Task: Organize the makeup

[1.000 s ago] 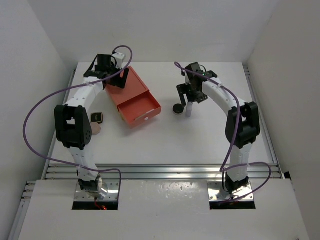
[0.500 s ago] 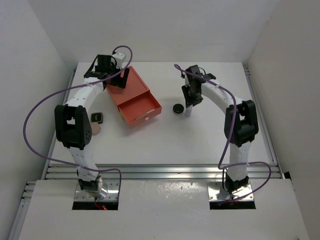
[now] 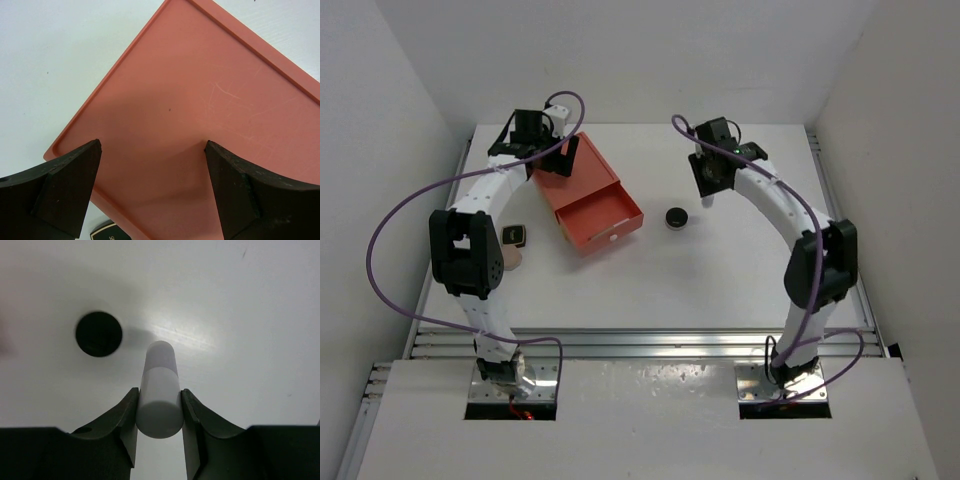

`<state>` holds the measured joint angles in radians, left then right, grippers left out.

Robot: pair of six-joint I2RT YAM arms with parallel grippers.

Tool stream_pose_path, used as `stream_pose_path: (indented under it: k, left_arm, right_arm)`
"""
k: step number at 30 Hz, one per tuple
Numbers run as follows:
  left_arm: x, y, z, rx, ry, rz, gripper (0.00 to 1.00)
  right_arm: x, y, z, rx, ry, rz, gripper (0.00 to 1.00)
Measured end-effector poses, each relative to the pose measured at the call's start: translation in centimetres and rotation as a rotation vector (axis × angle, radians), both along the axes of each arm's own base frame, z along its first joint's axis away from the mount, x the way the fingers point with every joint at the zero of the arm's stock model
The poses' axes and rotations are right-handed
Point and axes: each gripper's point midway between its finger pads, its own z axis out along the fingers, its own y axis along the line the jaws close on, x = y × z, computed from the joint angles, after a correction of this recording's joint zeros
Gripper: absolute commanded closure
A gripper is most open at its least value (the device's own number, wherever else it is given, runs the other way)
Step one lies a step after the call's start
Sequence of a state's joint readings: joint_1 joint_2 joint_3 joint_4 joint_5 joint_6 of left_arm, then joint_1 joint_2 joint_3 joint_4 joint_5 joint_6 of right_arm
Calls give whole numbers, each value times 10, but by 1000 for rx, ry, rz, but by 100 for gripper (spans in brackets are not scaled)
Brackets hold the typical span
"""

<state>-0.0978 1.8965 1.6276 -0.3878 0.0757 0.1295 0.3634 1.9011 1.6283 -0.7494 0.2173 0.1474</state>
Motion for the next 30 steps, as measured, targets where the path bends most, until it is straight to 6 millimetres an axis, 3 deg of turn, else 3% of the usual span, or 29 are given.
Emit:
stream_pose_path:
  k: [3, 7, 10, 13, 17, 22, 28, 30]
  left_arm:
    - [0, 0, 0, 0, -1, 0, 9]
    - [0, 0, 0, 0, -1, 0, 9]
    - [0, 0, 0, 0, -1, 0, 9]
    - [0, -1, 0, 0, -1, -1, 9]
    - [0, -1, 0, 1, -2, -1, 9]
    - [0, -1, 0, 0, -3, 0, 9]
    - [0, -1, 0, -1, -3, 3, 9]
    - [1, -1, 0, -1, -4, 3, 9]
  right_arm:
    - [5, 19, 53, 26, -168, 54, 100]
    - [-1, 81, 111, 138, -349, 196, 100]
    - [-12, 137, 125, 288, -385, 313, 100]
    - [-22, 177, 129, 445, -365, 385, 100]
    - [-21, 216, 116, 609, -308, 425, 100]
    - [-19, 255, 70, 747, -173, 421, 100]
    - [-30, 279, 15, 836, 25, 381, 100]
    - [-33, 285, 14, 867, 47, 382, 79]
